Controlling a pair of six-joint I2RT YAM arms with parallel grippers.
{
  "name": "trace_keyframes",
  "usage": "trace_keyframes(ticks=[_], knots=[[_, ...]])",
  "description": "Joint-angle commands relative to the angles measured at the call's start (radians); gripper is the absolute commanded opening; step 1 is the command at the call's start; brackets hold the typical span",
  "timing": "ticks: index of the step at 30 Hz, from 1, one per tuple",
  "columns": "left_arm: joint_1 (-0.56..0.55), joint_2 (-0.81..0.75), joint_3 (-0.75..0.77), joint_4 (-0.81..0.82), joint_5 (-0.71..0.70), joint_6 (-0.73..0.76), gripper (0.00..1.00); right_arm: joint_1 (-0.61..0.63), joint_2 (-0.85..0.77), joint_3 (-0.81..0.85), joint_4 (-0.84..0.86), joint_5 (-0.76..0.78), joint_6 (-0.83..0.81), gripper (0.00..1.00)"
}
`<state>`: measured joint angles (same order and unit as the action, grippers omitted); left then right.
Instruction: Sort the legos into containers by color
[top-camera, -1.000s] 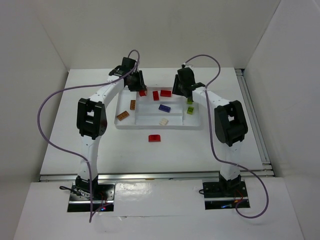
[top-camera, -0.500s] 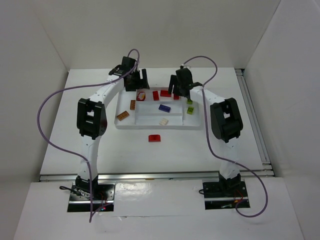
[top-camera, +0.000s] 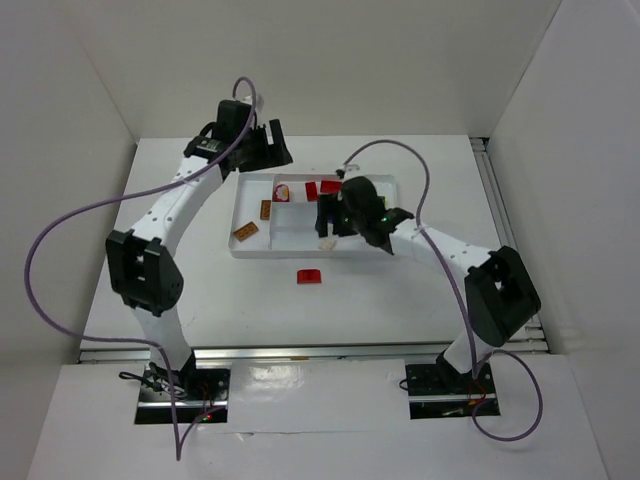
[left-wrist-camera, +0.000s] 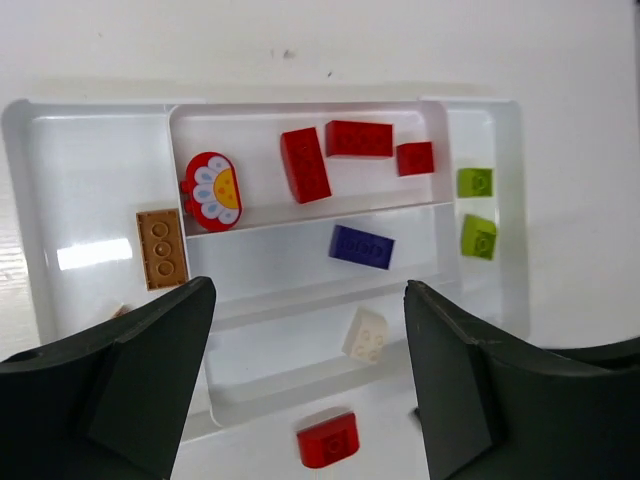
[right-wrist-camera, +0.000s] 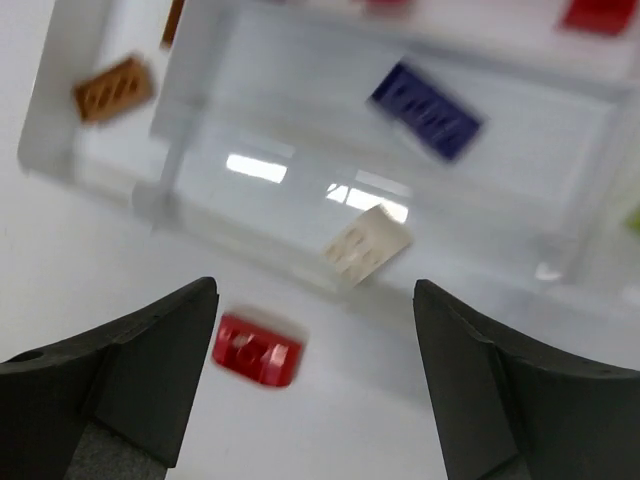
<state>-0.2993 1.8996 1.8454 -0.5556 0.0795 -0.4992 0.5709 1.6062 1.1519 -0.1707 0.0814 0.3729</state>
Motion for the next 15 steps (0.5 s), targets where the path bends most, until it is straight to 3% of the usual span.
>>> trace_keyframes(ticks=[1, 5, 15], knots=[[-0.008, -0.117, -0.069, 0.043, -0.027, -0.025, 0.86, 0.108, -0.023, -0.078, -0.022, -0.019, -0.035, 0.87], [-0.017, -0.2, -0.136, 0.043, -0.049, -0.015, 0.85, 0.216, 0.006, -0.106, -0.001, -0.048, -0.072, 0.94], [-0.017, -0.243, -0.187, 0.033, -0.07, 0.004, 0.84, 0.279, 0.185, 0.008, -0.07, -0.123, -0.281, 0.93]])
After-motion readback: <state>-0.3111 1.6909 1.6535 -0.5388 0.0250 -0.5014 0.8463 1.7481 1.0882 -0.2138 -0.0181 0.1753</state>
